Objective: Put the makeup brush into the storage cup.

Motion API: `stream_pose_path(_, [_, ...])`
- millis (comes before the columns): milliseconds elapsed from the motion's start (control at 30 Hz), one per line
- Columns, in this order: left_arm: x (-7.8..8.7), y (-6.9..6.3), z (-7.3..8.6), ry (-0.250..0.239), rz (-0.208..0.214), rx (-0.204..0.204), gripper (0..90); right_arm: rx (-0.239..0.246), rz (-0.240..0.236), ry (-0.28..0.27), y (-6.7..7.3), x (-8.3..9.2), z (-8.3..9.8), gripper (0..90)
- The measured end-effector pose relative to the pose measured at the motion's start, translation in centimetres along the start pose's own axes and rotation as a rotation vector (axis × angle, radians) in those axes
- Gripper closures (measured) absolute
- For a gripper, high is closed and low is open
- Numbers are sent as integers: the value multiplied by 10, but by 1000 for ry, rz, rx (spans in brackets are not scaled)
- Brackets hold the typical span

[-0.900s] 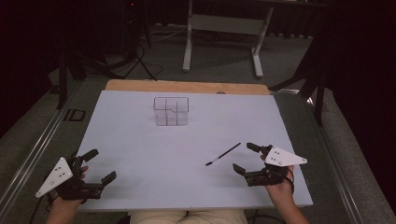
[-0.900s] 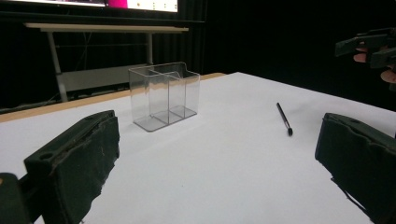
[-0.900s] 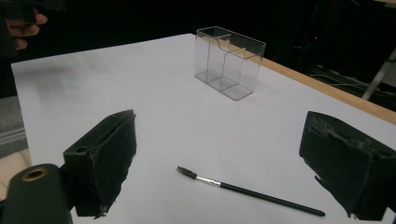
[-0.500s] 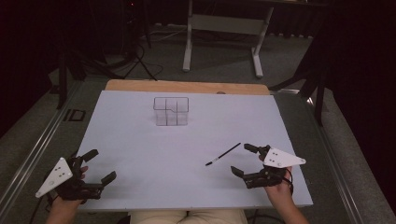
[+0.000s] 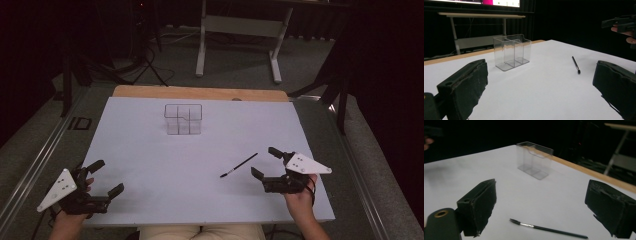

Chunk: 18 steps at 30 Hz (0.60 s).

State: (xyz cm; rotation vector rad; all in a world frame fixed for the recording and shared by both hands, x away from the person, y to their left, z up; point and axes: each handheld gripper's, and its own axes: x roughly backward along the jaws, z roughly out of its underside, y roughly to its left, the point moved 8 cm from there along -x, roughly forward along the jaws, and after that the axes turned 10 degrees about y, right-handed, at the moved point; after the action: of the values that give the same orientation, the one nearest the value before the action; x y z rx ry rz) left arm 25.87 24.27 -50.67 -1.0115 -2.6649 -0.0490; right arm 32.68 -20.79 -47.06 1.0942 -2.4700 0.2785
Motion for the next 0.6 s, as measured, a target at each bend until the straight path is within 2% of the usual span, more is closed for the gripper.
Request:
stream_pose_path(33, [0, 1, 0, -3, -2, 6, 7, -28, 48, 11, -6, 1, 1, 104])
stream_pose_path(67, [0, 1, 0, -3, -2, 6, 7, -28, 48, 11, -6, 1, 1, 104])
stream_pose_path(133, [1, 2, -1, -12, -4, 15, 7, -86, 121, 22, -20, 5, 3, 103])
stream_pose_path(267, [1, 1, -1, -12, -5, 14, 7, -142, 177, 73, -33, 5, 11, 95])
stream_pose_path(400, [1, 1, -1, -12, -5, 14, 7, -149, 201, 114, -38, 4, 16, 94])
stream_pose_path(600, [1, 2, -1, -14, -7, 17, 7, -177, 199, 186, -44, 6, 23, 81])
